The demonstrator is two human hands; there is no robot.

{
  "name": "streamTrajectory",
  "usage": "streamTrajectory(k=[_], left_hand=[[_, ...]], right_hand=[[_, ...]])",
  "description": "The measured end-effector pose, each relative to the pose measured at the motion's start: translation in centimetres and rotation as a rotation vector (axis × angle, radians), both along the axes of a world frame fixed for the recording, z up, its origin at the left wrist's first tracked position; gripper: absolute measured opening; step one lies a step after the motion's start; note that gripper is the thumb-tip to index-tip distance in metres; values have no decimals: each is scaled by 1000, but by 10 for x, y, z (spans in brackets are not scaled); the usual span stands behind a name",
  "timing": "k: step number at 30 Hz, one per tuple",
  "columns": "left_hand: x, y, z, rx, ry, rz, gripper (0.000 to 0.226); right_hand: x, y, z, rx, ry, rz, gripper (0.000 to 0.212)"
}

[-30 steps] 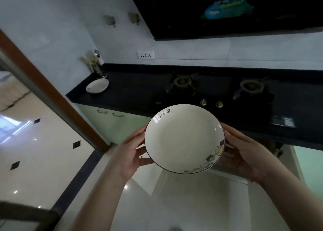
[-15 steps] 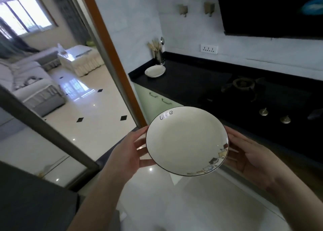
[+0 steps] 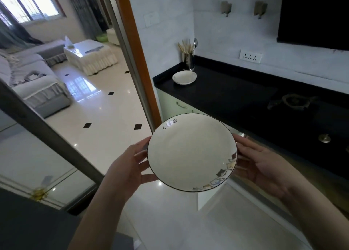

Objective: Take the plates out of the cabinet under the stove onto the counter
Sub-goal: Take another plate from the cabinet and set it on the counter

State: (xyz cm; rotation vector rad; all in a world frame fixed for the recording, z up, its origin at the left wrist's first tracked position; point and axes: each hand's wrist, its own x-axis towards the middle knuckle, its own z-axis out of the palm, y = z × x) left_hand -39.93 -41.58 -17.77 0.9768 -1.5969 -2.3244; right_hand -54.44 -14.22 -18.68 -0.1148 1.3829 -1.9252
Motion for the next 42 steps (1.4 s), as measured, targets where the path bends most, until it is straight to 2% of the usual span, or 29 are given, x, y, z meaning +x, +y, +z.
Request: streamTrajectory(k=[7, 15, 19, 23, 33, 42], left_hand=[[-23, -76, -8, 13, 17, -39, 27], [-84, -120, -33, 32, 17, -118, 28], [-124, -132, -29, -15, 35, -199, 51], [-163, -153, -16, -36, 11, -173, 29], [-225, -191, -7, 1, 38, -123, 25], [-278, -274, -7, 60, 91, -137, 24]], right_hand=[[-21, -74, -5, 82, 9, -61, 28], [-68, -111, -16, 97, 8, -47, 28], [-103, -120, -17, 62, 37, -49, 30], [-137, -133, -13, 35, -12, -83, 30], [-203, -191, -3, 32, -29, -160, 25], [-242, -271, -7, 83, 9, -200, 29]])
